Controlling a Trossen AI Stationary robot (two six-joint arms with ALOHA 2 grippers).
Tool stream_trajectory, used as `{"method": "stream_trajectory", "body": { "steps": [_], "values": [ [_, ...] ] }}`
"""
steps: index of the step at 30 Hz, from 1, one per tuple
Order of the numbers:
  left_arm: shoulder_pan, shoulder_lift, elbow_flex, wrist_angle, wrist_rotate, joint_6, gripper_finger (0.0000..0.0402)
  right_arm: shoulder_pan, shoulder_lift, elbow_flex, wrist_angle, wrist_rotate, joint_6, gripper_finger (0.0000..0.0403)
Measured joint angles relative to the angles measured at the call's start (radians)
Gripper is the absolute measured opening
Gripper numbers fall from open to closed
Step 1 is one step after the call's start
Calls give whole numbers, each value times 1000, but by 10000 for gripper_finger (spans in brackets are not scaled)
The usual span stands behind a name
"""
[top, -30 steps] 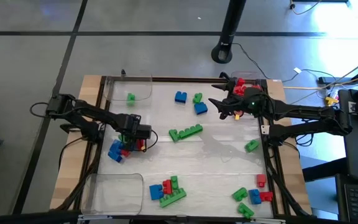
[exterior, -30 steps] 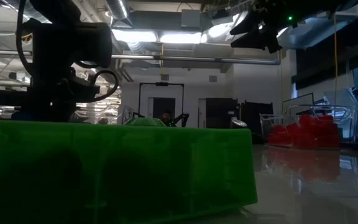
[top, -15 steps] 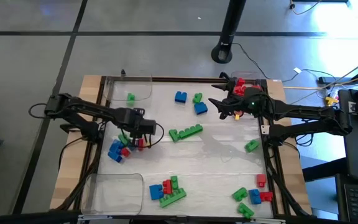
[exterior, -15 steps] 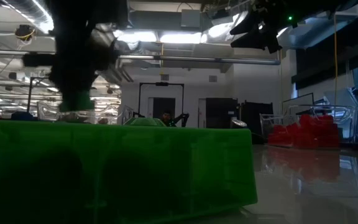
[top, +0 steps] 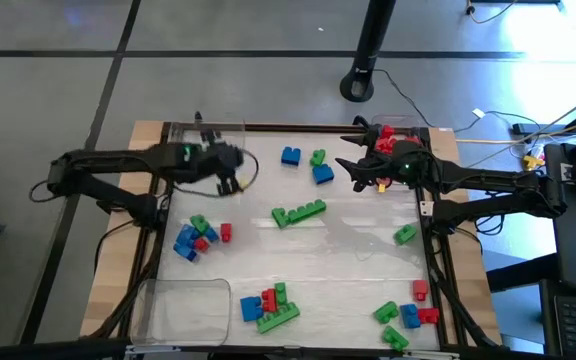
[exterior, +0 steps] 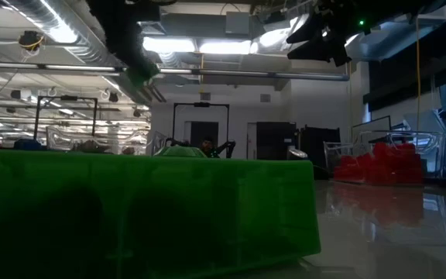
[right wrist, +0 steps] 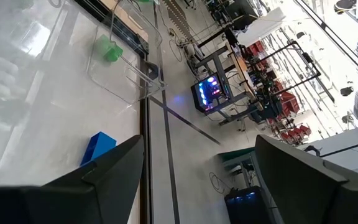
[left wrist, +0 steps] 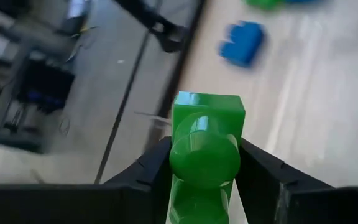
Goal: Sort blocks
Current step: Put the green game piece into the left transparent bin
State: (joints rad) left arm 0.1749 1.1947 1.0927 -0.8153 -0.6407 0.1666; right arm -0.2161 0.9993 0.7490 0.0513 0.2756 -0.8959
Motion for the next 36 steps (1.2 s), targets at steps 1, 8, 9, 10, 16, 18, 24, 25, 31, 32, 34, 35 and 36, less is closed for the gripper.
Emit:
{"method": "stream_trajectory", "body": {
  "steps": [1,8,9,10,16,18,24,25,31,32,34,35,36],
  "values": [
    [32,-9,0,21,-1,1,133,0,0,0,0,0,0,309],
    [238,-19,-4,59,-2,21,133,0,0,0,0,0,-3,309],
    [262,-18,-7,60,-2,20,133,0,0,0,0,0,-3,309],
    [284,-17,-11,63,-2,20,133,0,0,0,0,0,-3,309],
    [374,-17,-41,81,0,-2,151,0,0,0,0,0,-3,309],
    [391,-17,-45,81,1,-33,164,0,0,0,0,0,-3,309],
    [414,-17,-46,63,1,-89,204,0,0,0,0,0,-3,309],
    [416,-17,-46,63,3,-91,209,0,0,0,0,0,-3,309],
    [389,-17,-46,37,75,-128,220,0,0,0,-1,0,-4,309],
    [381,-17,-46,15,110,-140,220,0,0,0,-1,0,-4,309],
    [361,-17,-46,-21,197,-162,221,0,0,0,-1,0,-3,309],
    [349,-18,-46,-45,238,-185,221,0,0,0,-1,0,-3,309],
    [335,-18,-46,-75,273,-214,221,0,0,0,-1,0,-3,309]
  ]
}}
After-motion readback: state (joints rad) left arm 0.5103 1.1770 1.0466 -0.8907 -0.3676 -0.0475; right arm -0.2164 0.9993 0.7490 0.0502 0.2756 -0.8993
